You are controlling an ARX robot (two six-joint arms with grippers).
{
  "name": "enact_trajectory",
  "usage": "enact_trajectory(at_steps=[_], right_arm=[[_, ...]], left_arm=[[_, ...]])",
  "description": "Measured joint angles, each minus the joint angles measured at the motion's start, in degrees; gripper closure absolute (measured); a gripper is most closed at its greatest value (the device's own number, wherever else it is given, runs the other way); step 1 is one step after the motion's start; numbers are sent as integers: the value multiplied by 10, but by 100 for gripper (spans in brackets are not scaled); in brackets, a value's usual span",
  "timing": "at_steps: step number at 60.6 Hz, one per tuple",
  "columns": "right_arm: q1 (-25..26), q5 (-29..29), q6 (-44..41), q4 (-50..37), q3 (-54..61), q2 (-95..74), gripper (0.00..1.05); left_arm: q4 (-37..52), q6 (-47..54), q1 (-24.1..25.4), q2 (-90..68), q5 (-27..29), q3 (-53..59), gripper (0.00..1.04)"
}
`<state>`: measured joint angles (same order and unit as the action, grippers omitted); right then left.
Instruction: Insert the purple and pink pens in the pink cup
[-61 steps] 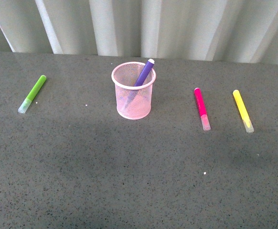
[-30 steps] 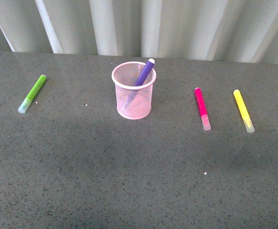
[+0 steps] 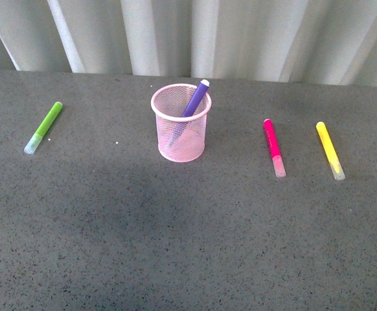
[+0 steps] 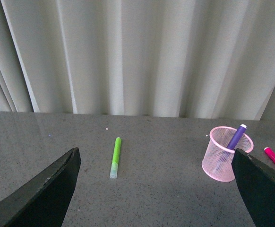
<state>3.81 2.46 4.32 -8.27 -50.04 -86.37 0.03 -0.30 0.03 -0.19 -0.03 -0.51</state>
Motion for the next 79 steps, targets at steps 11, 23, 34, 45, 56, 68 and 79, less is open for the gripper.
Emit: enact_trajectory(at_steps=[11,23,34,45,56,68,79], right_arm=[[-69,23,42,115,-133,-227,7],[-126,46,75,165,-208,-356,7],[-154,46,101,190,-268,-402,7],[-172,56,117,205,-319,-433,7],[-178,52,136,221,-351,-461,7],[-178,47,151,221,-358,-480,7],[-177,48,156,209,-358,-497,7]], left_arm=[[0,0,0,0,0,0,7],[0,0,0,0,0,0,7],[0,0,0,0,0,0,7],[0,0,0,0,0,0,7],[0,0,0,0,0,0,7],[0,0,0,0,0,0,7],[0,0,0,0,0,0,7]])
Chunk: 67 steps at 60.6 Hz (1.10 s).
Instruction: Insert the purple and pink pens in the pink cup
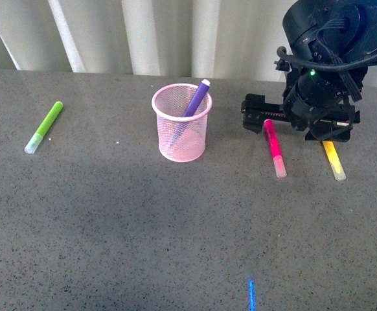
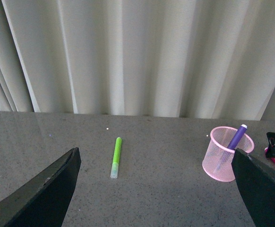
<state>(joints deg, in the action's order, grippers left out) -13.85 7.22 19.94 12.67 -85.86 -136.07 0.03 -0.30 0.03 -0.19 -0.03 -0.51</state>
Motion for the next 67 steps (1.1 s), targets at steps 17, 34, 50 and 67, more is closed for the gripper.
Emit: enact_trajectory(at_steps=[17,34,50,67], right_arm=[[-1,-3,0,-17,-6,-21,7],[0,2,-11,-40,-9,-27,39],[7,0,-15,-47,-6,-27,79],[15,-3,-24,-77,4,-24,93]], left_arm=[[0,0,0,0,0,0,7],[0,0,0,0,0,0,7],[0,0,0,0,0,0,7],[0,0,0,0,0,0,7]])
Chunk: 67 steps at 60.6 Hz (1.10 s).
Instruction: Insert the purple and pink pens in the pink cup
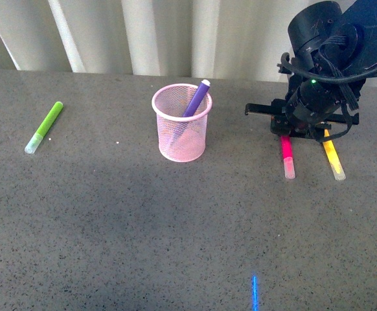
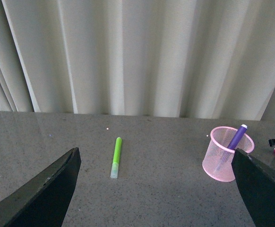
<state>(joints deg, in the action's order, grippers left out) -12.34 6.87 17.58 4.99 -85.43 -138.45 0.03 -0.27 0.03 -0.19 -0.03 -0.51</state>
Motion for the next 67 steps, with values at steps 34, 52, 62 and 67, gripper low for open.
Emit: enact_trajectory(at_steps=[34,52,62,67], right_arm=[[8,-71,-102,-447,305,332,93],[-39,-154,-200,-661,390,358,93],[-61,-155,-197,-664,351,293,93],[-81,-156,-188,-664,311,249,93]], left_arm=[[0,0,0,0,0,0,7],[0,0,0,0,0,0,7],[0,0,0,0,0,0,7],[0,0,0,0,0,0,7]])
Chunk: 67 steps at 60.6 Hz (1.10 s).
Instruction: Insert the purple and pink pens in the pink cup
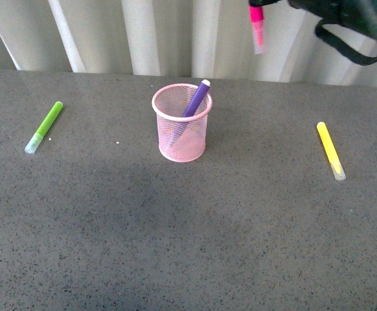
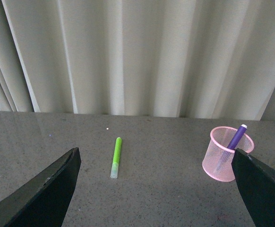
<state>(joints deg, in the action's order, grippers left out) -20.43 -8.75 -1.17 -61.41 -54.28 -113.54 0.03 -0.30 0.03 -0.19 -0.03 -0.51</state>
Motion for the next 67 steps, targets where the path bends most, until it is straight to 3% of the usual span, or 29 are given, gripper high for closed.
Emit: enact_trajectory(at_steps=[19,56,67], right_arm=[[-69,-17,24,-2,-61,-87,93],[-65,-12,56,-14,-121,-181,92],[-66,-13,62,-14,-123,-192,60]], left_arm=[[0,0,0,0,0,0,7],[0,0,0,0,0,0,7],[0,0,0,0,0,0,7]])
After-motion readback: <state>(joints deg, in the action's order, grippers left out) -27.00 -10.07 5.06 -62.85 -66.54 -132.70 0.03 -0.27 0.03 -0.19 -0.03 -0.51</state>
